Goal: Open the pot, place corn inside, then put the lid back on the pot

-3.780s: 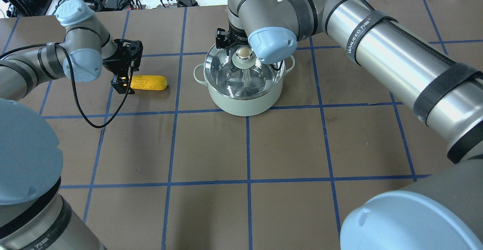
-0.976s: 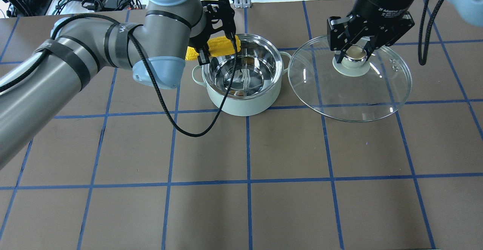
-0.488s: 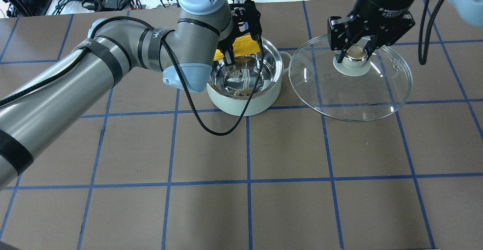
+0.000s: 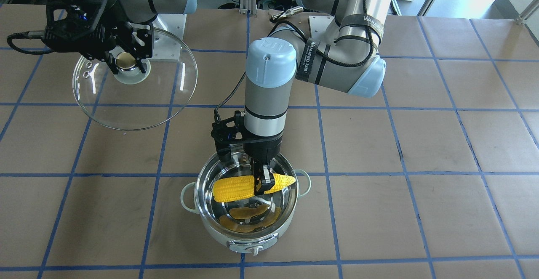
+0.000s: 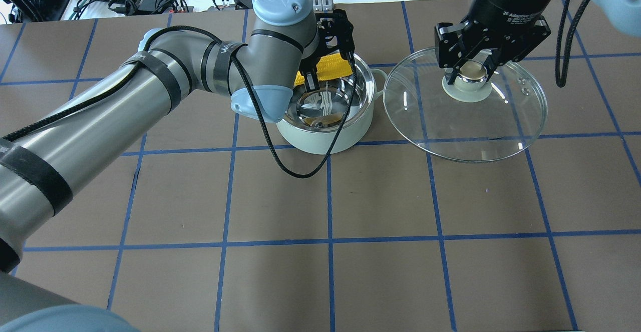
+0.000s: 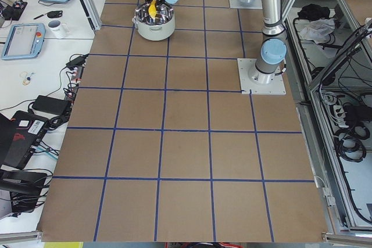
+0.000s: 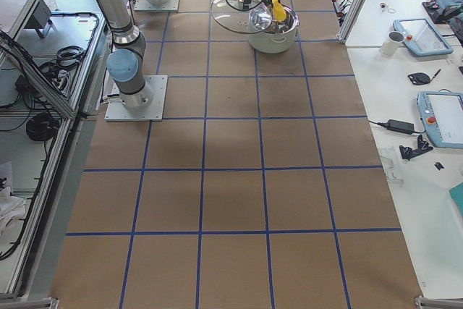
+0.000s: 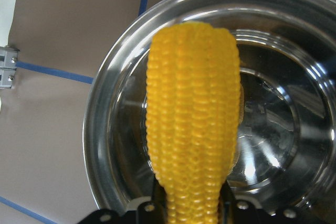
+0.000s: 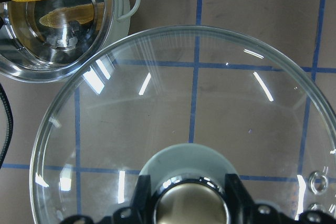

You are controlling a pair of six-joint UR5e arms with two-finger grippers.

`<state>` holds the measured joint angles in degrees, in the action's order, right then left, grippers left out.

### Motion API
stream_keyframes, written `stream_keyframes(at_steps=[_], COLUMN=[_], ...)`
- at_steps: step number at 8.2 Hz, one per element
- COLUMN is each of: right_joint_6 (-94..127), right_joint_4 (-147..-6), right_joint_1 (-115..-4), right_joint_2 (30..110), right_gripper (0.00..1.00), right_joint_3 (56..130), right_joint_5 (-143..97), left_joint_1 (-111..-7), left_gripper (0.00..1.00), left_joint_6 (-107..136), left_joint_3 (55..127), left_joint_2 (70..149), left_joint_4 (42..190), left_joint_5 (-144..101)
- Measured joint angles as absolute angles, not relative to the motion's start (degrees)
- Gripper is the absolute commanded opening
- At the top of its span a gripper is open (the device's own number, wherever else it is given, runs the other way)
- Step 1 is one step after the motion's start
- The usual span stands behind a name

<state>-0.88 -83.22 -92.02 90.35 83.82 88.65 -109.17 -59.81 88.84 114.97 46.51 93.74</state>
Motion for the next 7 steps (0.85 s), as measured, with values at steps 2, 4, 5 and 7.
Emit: stream_keyframes(at_steps=[2,4,5,7], right_joint_6=[-0.88,-0.88,-0.88,-0.94], right_joint_4=[-83.10,-83.06,-83.05,-82.99], right_joint_1=[-91.97,-91.95,-91.93,-91.87], right_joint_2=[90.35,90.35,90.35,90.33], right_gripper=[0.17,0.17,0.17,0.17], right_joint_3=[83.84,83.85,83.85,83.85], right_joint_5=[88.68,88.69,88.72,88.76], left_joint_1=[-109.17,-109.16,-109.16,-109.16], left_gripper=[0.08,0.77,0.95,1.00], left_joint_6=[-57.83,-56.58,-56.46,-56.26], left_joint_3=[88.79,88.77,88.77,88.77], left_joint_2=[116.22,117.07,117.18,116.91], left_joint_4=[46.50,46.49,46.49,46.49], left_joint_5=[91.89,90.23,90.05,89.99])
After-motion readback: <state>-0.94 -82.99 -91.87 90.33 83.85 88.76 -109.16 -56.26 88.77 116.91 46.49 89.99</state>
